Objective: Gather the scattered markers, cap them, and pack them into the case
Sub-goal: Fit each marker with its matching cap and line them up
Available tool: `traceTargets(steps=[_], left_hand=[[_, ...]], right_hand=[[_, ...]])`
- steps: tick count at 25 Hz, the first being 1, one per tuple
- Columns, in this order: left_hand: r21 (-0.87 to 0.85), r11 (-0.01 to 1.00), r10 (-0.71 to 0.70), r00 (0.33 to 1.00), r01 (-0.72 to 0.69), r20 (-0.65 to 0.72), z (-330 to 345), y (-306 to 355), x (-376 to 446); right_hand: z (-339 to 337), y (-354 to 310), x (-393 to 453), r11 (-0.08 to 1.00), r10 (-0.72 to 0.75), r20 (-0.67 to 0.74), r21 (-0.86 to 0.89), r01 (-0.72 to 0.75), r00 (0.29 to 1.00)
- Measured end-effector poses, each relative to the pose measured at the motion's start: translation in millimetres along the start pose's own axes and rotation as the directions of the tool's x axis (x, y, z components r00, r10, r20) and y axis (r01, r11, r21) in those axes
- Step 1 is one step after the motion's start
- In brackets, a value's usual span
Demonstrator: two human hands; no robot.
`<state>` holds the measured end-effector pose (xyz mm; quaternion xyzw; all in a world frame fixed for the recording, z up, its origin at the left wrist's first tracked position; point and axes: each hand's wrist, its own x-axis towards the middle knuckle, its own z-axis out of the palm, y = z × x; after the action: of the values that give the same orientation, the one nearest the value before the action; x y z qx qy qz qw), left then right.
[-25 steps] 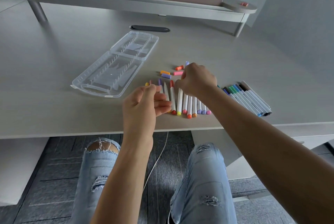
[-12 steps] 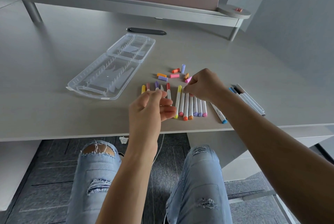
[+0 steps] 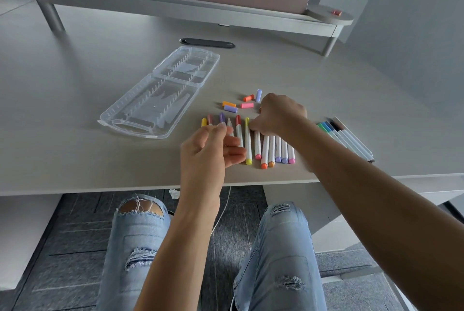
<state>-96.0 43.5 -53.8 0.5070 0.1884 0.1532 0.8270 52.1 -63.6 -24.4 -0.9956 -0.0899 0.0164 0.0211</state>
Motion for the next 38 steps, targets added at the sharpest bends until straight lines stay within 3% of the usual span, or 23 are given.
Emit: traceTargets(steps=[2, 4, 7, 11, 16, 24, 28, 32, 38], left_hand=[[0.028, 0.999, 0.021, 1.0, -0.021, 0.008, 0.5, -1.1, 1.3], [0.1, 0.992, 0.07, 0.997, -0.072, 0.023, 1.1, -3.4, 3.6], [0.206, 0.972, 0.106, 0.993, -0.116, 0.058, 7.3, -8.7, 8.3], [0.138, 0.99, 0.01, 0.993, -0.026, 0.117, 26.6, -11.0, 16.4], [-0.001, 0.989, -0.145, 0.968, 0.148, 0.206, 40.5, -5.0, 21.0], [-0.19, 0.967, -0.141, 0.976, 0.172, 0.167, 32.3, 0.0, 35.0], [-0.223, 0.952, -0.167, 0.967, 0.209, 0.19, 30.2, 3.7, 38.1], [-0.324, 0.912, -0.206, 0.963, 0.253, 0.171, 26.8, 8.4, 41.2], [-0.347, 0.901, -0.218, 0.963, 0.26, 0.155, 24.2, 12.5, 41.8]], right_hand=[[0.1, 2.4, 0.1, 0.999, 0.013, -0.013, 0.038, -0.012, 1.0], [-2.8, 9.6, 0.9, 0.976, 0.066, -0.006, 0.21, -0.063, 0.998], [-12.7, 22.5, -1.2, 0.825, 0.14, 0.072, 0.542, -0.157, 0.987], [-26.1, 28.6, -7.6, 0.718, 0.127, 0.121, 0.673, -0.176, 0.984], [-29.4, 29.7, -7.7, 0.721, 0.063, 0.091, 0.684, -0.109, 0.994], [-22.7, 67.9, 25.2, 0.663, 0.214, 0.06, 0.724, -0.19, 0.975], [-3.8, 67.8, 40.9, 0.759, 0.148, 0.012, 0.64, -0.122, 0.989], [15.6, 58.9, 49.4, 0.91, 0.103, -0.048, 0.408, -0.075, 0.993], [17.4, 52.1, 52.1, 0.936, 0.122, -0.035, 0.336, -0.104, 0.992]])
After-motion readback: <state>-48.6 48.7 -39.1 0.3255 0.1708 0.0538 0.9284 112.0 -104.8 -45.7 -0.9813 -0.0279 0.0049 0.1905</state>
